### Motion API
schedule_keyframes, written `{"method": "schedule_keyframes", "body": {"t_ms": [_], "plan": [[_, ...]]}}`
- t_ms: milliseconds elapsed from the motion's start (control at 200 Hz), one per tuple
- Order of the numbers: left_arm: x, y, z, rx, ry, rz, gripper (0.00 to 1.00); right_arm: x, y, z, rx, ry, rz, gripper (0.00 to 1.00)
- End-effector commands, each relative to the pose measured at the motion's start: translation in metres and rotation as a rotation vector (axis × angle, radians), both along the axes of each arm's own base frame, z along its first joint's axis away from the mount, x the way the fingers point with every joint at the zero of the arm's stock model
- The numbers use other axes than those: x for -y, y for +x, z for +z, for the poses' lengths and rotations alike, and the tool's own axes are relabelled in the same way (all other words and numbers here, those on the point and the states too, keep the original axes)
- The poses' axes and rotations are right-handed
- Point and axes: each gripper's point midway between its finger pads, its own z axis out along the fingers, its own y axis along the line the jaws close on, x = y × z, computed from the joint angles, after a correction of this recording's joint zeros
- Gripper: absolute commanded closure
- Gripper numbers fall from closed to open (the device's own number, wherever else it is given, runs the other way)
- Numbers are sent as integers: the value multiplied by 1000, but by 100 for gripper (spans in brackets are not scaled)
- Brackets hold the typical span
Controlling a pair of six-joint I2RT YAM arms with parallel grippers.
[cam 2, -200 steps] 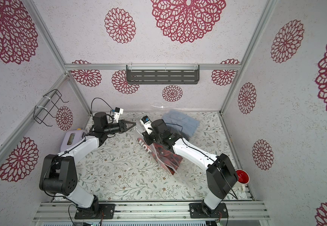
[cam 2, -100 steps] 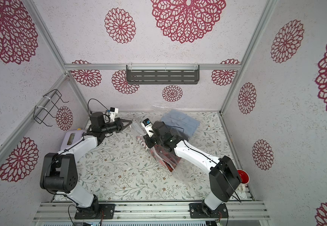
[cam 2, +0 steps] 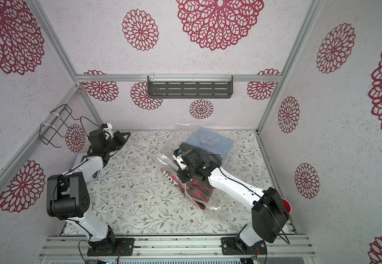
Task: Place the folded shirt into the vacuum bag
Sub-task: Close the vacuum bag at the center of the board.
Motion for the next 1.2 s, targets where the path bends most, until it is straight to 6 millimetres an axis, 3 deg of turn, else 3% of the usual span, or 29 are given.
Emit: {"method": "schedule_keyframes", "body": {"t_ms": [0,75,170,225,340,645,851,1196], "plan": [[24,-2,16,68,5,-124,96,10,-3,13,18,10,-33,100],[44,-16,17,104,31,-231,60,6,-2,15,19,27,-24,100],[61,-39,20,172,60,-332,28,1,0,18,11,51,-9,100],[70,-53,20,203,85,-380,16,-1,2,20,8,63,0,100],[96,-83,20,252,150,-520,0,-1,8,24,-5,88,18,100],[167,-149,14,352,248,-900,3,-3,22,37,-31,144,78,100],[180,-137,10,339,290,-952,3,-4,28,42,-38,158,91,100],[216,-153,6,361,311,-1106,0,1,36,43,-45,174,91,100]]}}
